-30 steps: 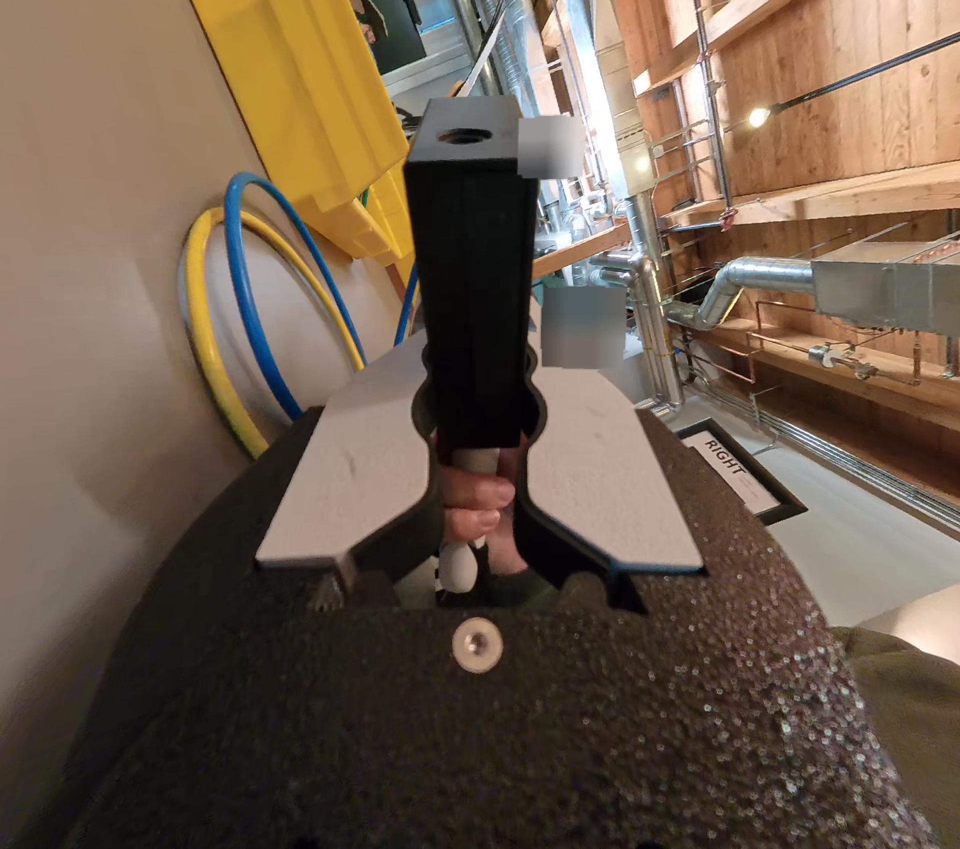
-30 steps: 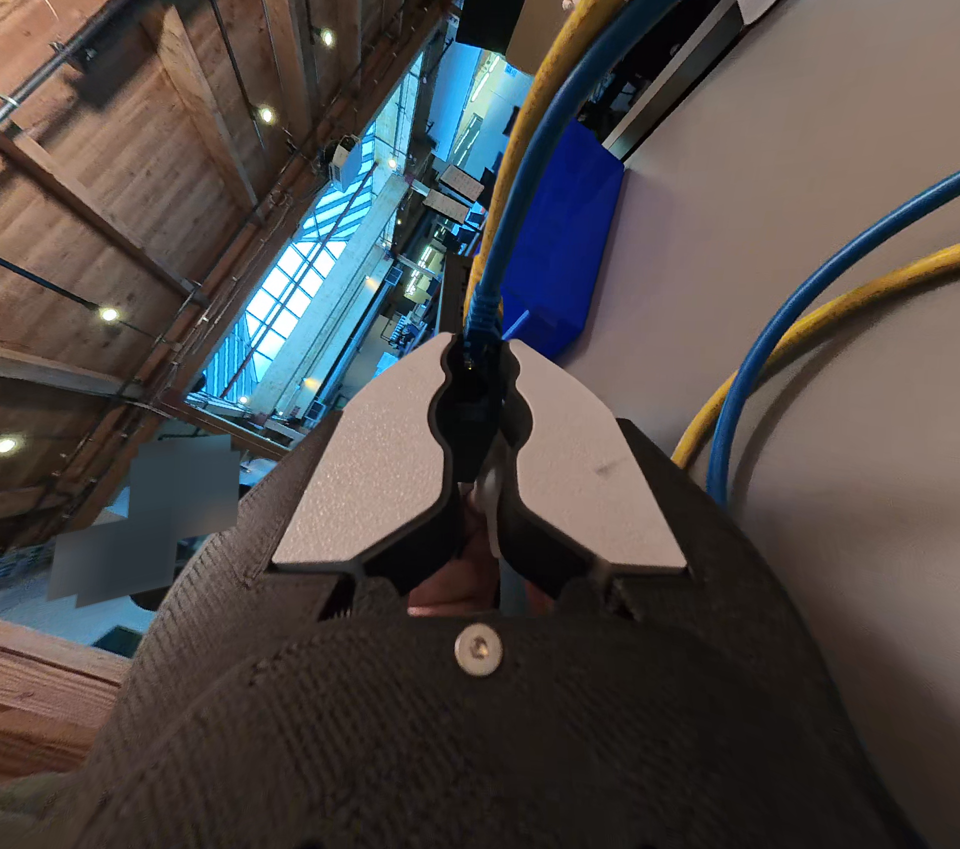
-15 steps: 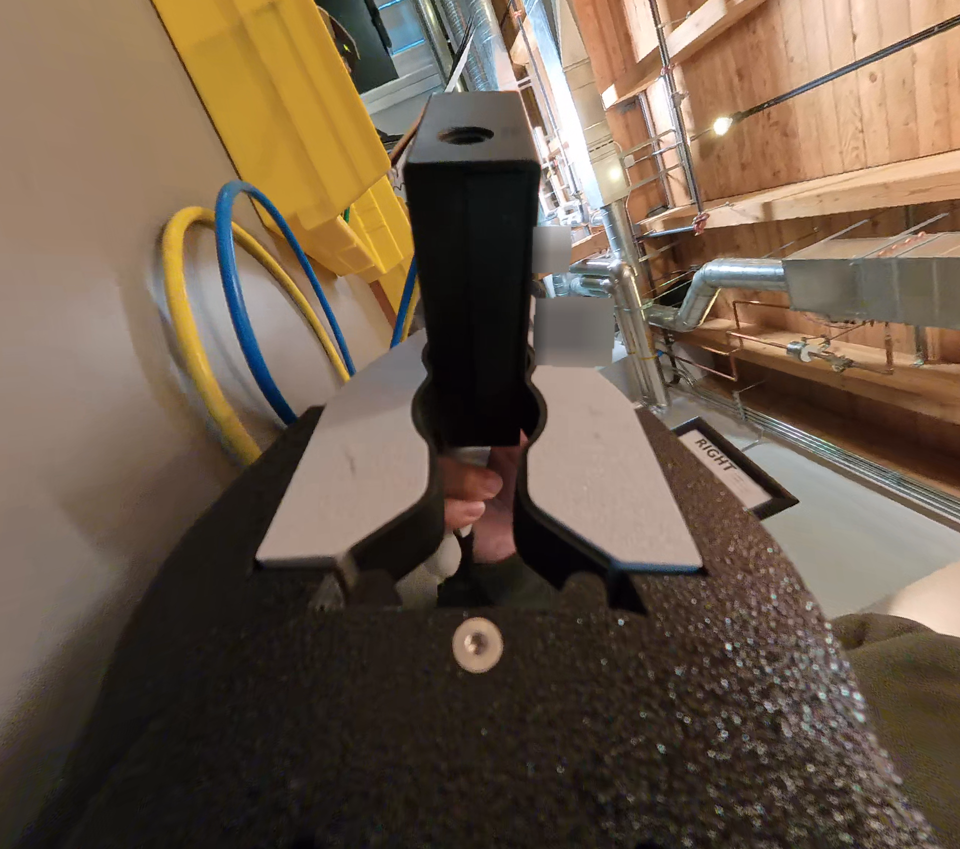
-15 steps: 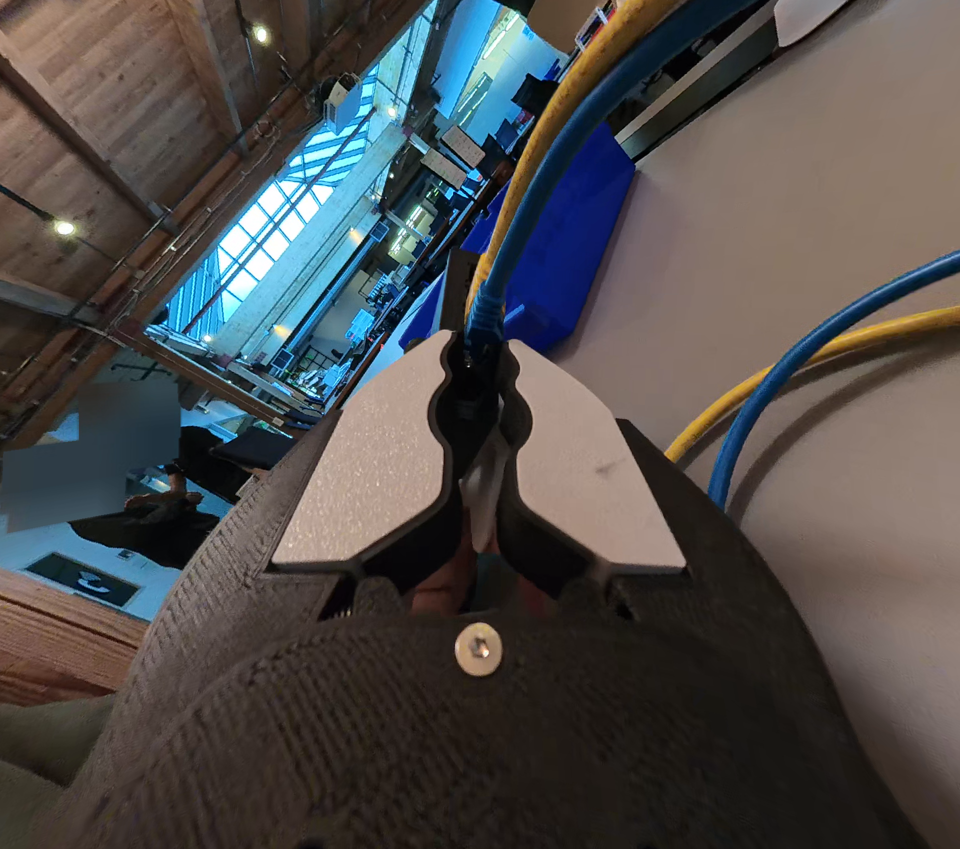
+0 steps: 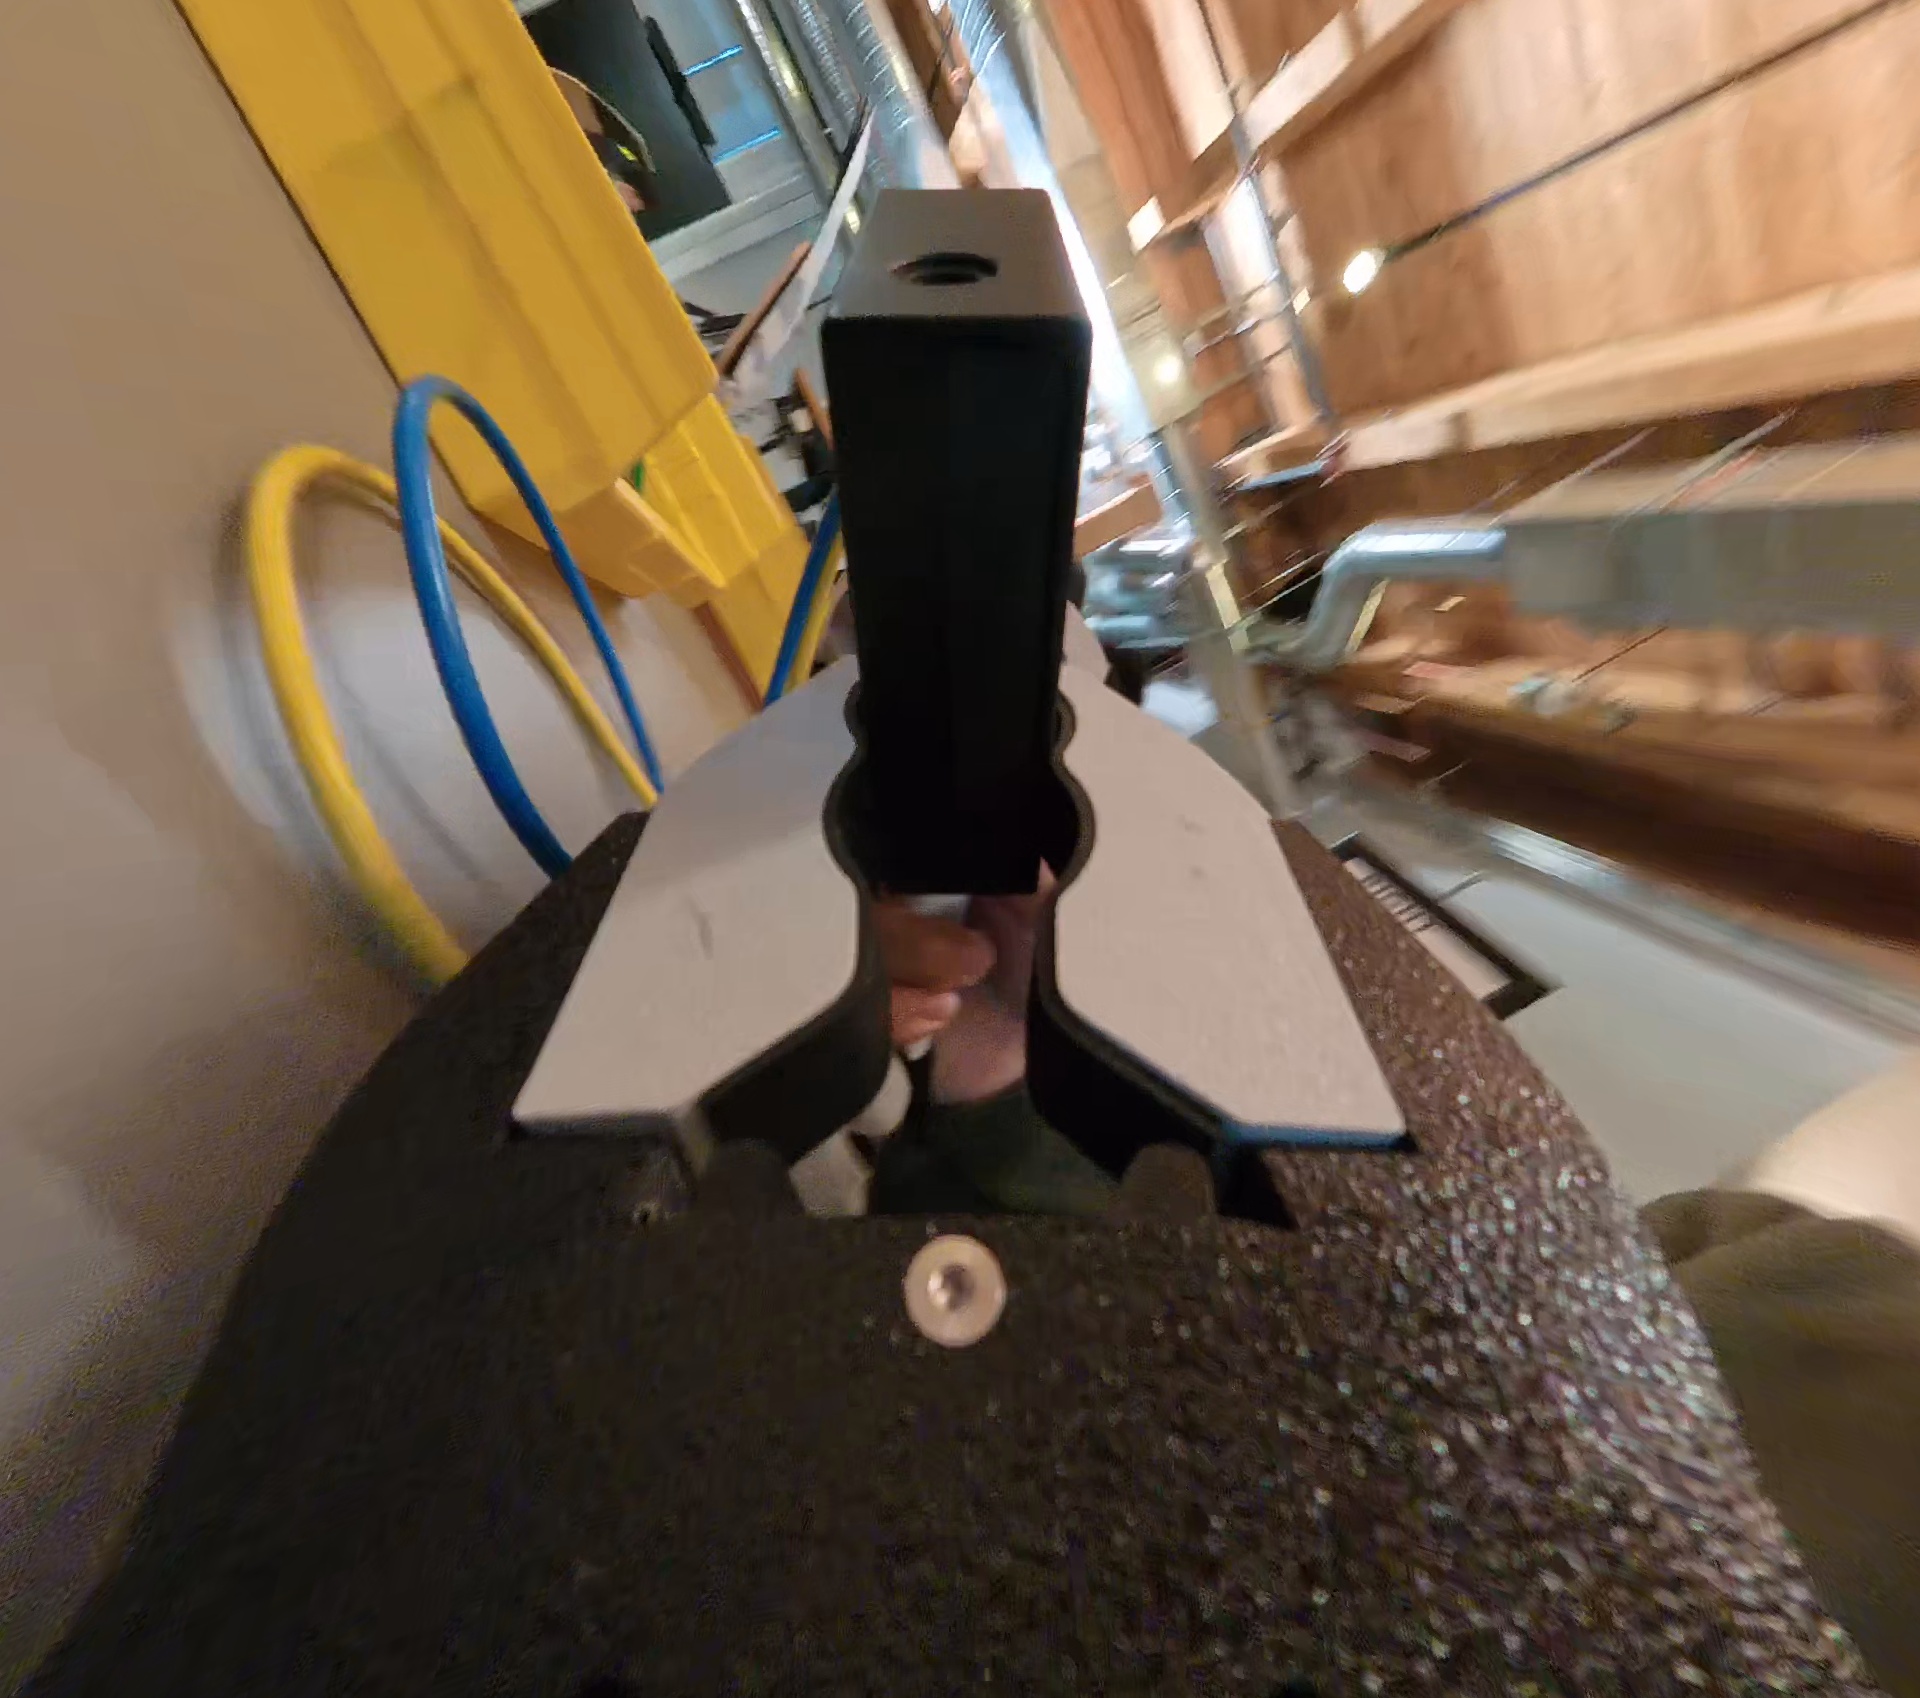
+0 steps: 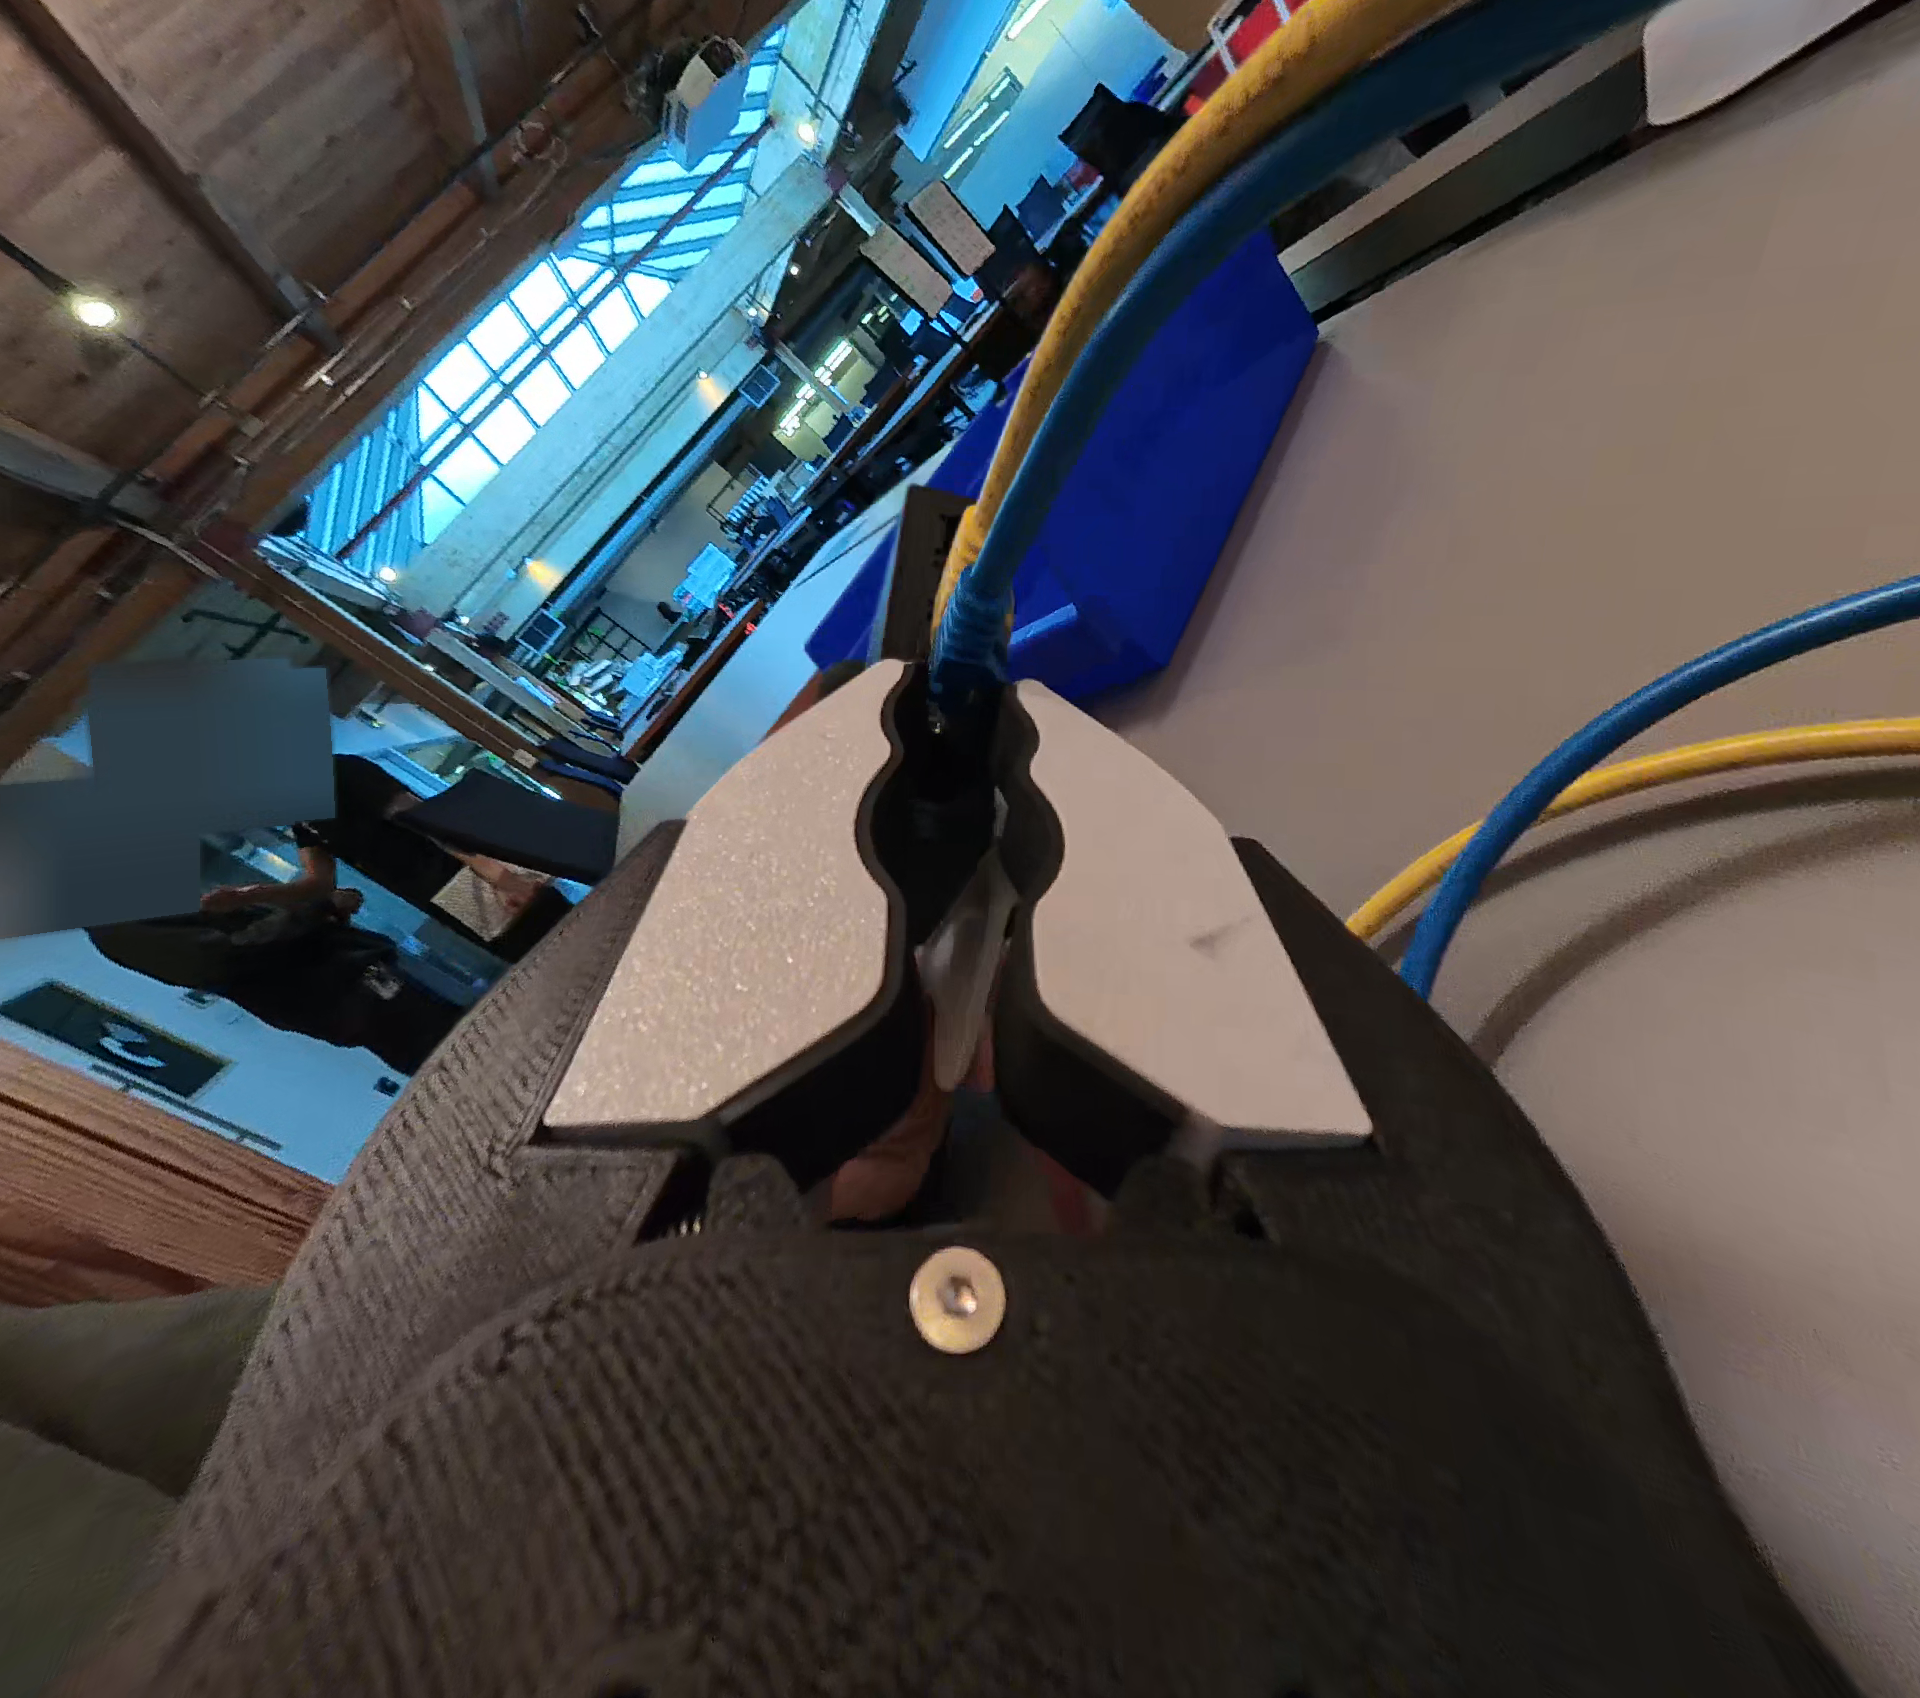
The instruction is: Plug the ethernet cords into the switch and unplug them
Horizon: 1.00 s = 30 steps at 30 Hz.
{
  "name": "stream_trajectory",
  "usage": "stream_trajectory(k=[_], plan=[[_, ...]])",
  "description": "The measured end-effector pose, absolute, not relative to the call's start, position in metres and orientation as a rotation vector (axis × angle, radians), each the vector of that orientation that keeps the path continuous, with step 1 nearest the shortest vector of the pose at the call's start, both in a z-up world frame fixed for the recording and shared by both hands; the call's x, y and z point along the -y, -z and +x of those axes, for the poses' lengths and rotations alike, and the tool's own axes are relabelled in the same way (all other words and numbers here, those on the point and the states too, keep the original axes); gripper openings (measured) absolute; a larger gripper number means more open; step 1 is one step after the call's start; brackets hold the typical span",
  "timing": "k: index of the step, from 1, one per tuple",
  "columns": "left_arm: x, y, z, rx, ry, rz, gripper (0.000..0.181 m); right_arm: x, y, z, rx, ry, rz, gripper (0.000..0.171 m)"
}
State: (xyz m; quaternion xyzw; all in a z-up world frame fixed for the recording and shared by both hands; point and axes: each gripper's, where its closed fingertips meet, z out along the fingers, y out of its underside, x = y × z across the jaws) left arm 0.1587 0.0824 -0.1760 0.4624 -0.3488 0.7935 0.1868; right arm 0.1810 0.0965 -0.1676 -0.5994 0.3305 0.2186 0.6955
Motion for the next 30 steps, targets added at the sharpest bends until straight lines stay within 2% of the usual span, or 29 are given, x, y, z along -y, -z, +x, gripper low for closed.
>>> stream_trajectory(k=[3,7,14,19,30], plan=[[-0.082,0.175,0.160,0.807,-2.196,1.277,0.027,-0.095,0.169,0.182,-0.741,-0.474,-1.344,0.013],[-0.083,0.176,0.161,0.890,-2.276,1.308,0.027,-0.095,0.167,0.181,-0.743,-0.510,-1.314,0.014],[-0.082,0.170,0.162,0.666,-2.190,1.254,0.027,-0.095,0.163,0.183,-0.705,-0.424,-1.377,0.013],[-0.083,0.170,0.160,0.930,-2.387,1.291,0.027,-0.097,0.158,0.179,-0.702,-0.570,-1.275,0.014],[-0.085,0.166,0.161,0.921,-2.420,1.281,0.027,-0.100,0.155,0.182,-0.834,-0.614,-1.129,0.014]])
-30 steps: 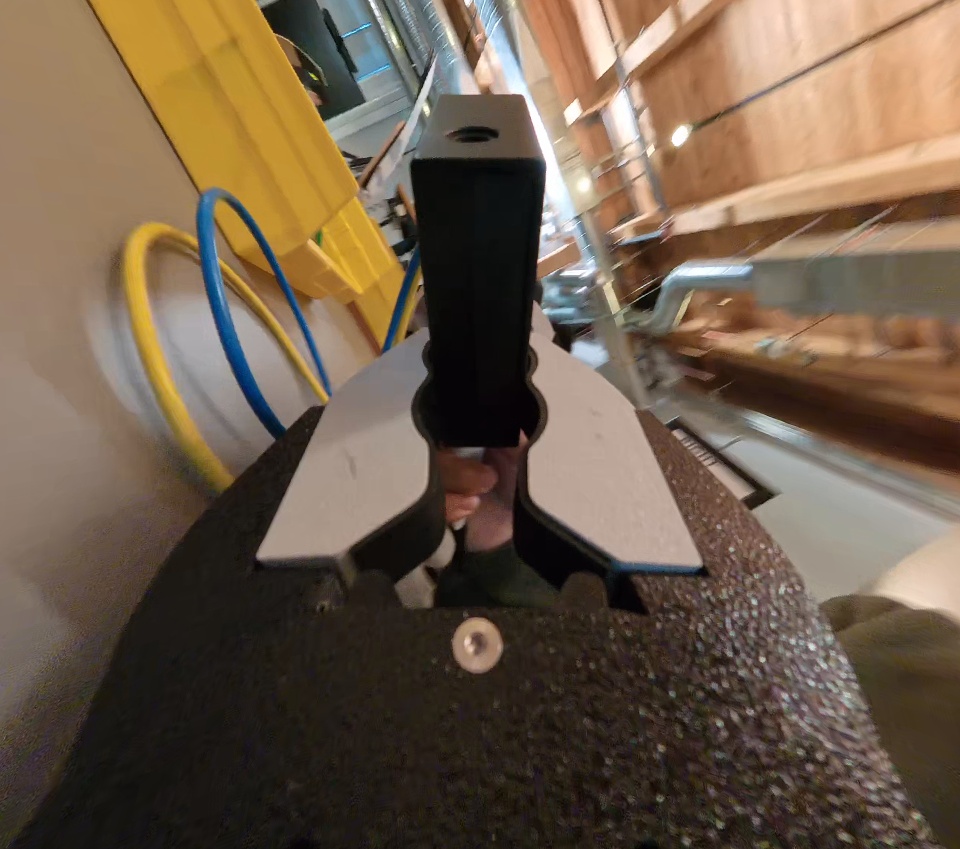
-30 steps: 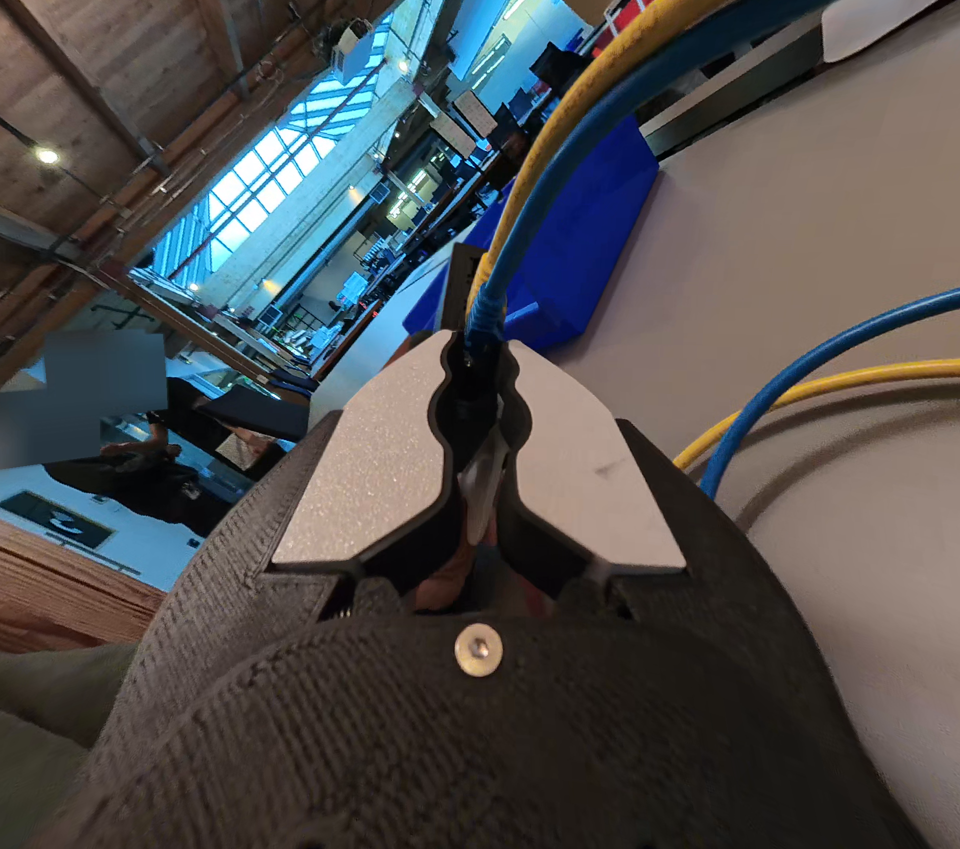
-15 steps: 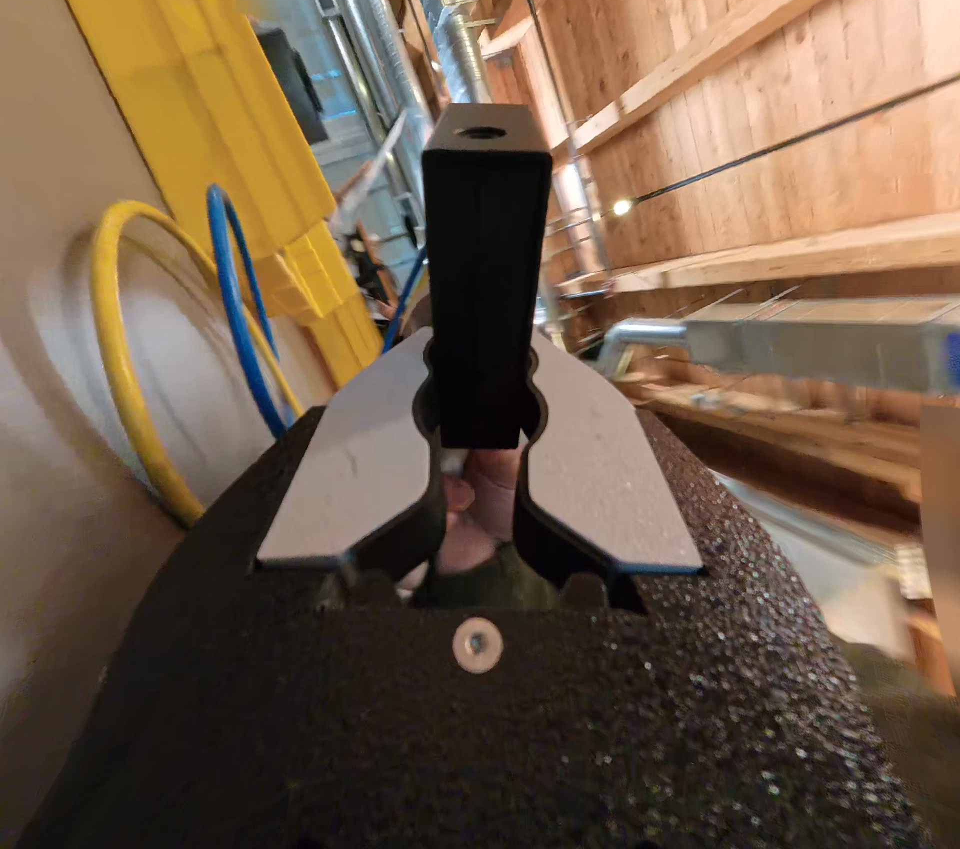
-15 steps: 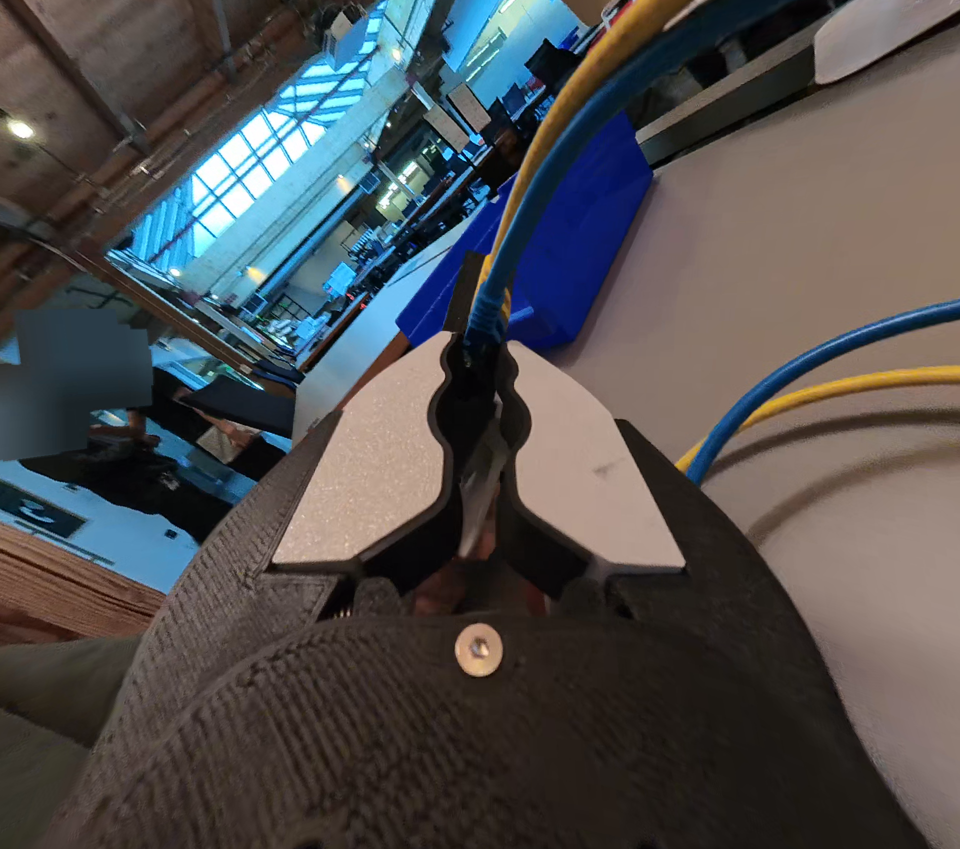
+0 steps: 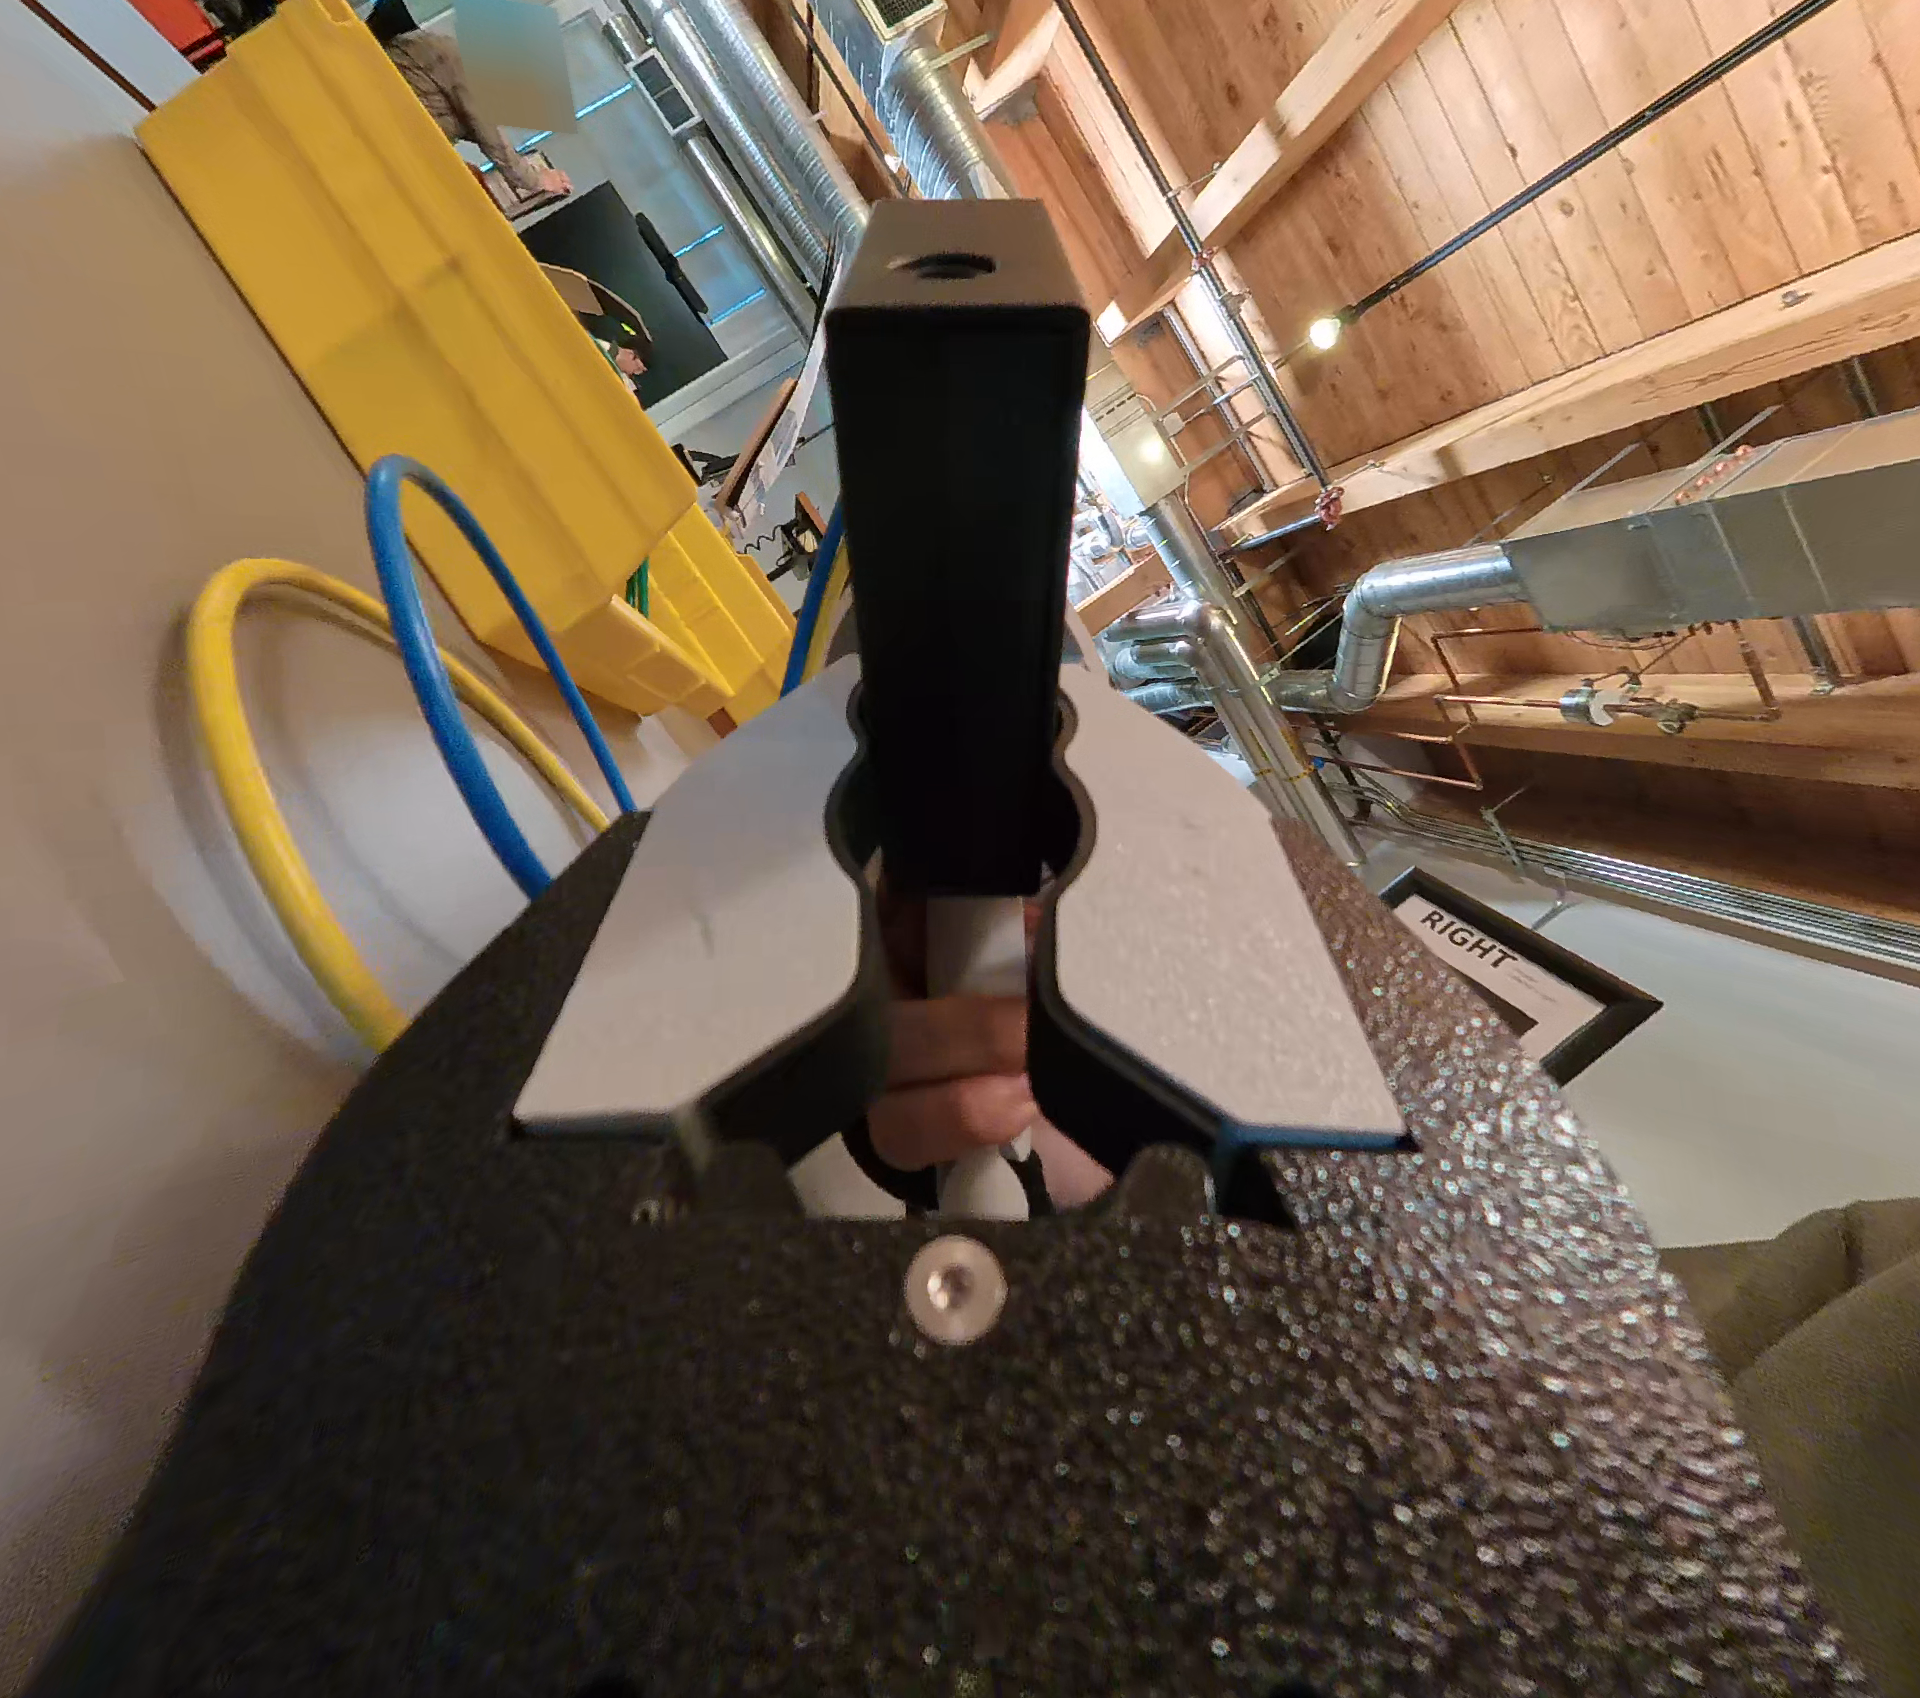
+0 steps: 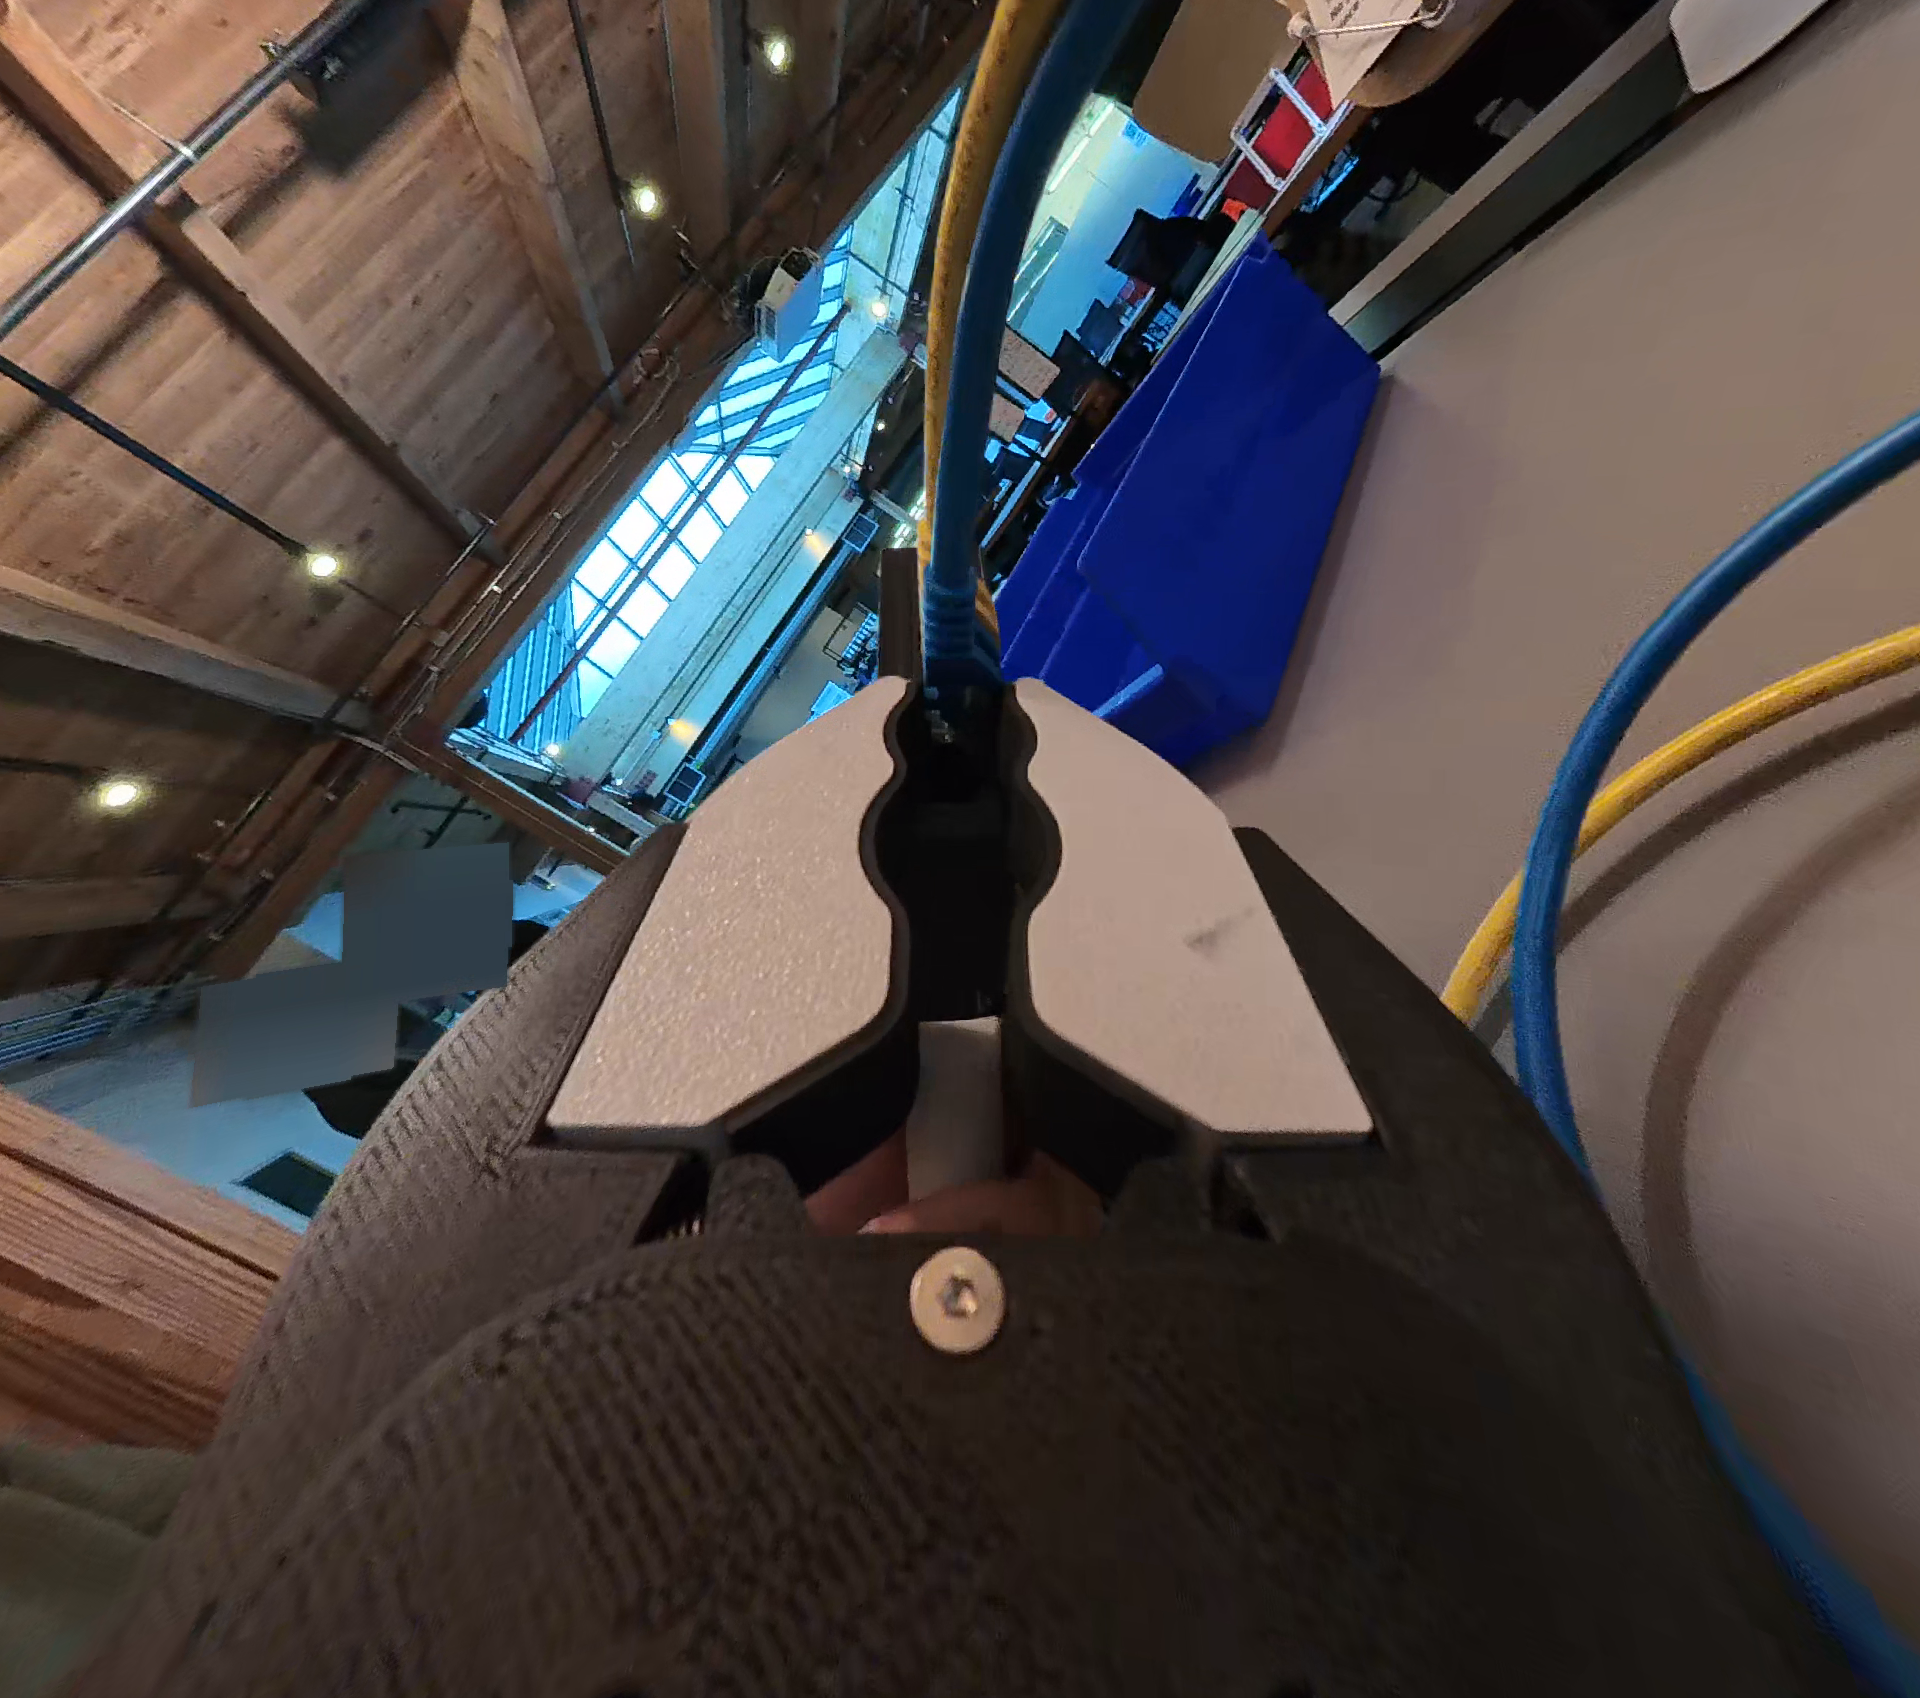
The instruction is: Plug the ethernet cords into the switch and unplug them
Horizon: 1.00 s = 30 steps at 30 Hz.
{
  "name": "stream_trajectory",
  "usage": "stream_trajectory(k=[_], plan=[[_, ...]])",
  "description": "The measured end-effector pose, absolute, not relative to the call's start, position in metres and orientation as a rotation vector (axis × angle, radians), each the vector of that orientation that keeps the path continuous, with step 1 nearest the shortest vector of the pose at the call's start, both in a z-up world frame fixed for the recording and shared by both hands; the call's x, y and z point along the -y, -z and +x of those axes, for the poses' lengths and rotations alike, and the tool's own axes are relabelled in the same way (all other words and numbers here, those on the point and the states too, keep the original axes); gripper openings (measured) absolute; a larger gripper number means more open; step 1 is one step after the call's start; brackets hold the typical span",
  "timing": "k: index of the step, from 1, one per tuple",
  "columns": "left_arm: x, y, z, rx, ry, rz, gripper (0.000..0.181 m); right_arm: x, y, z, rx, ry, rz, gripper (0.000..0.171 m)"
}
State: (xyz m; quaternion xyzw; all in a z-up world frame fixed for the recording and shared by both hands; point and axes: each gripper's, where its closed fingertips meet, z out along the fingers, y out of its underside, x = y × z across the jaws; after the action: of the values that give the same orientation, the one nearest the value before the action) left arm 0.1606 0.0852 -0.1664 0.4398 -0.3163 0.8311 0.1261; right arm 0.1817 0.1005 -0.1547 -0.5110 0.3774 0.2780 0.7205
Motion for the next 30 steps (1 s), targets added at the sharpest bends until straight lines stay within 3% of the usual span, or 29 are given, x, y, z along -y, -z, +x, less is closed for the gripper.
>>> stream_trajectory(k=[15,17,30], plan=[[-0.0867,0.1645,0.1599,0.919,-2.400,1.268,0.027,-0.1025,0.1500,0.1799,-0.818,-0.633,-1.110,0.021],[-0.0867,0.1639,0.1595,0.930,-2.402,1.266,0.027,-0.1024,0.1520,0.1814,-0.828,-0.613,-1.114,0.015],[-0.0890,0.1685,0.1618,0.905,-2.400,1.295,0.027,-0.1051,0.1577,0.1841,-0.866,-0.636,-1.099,0.014]])
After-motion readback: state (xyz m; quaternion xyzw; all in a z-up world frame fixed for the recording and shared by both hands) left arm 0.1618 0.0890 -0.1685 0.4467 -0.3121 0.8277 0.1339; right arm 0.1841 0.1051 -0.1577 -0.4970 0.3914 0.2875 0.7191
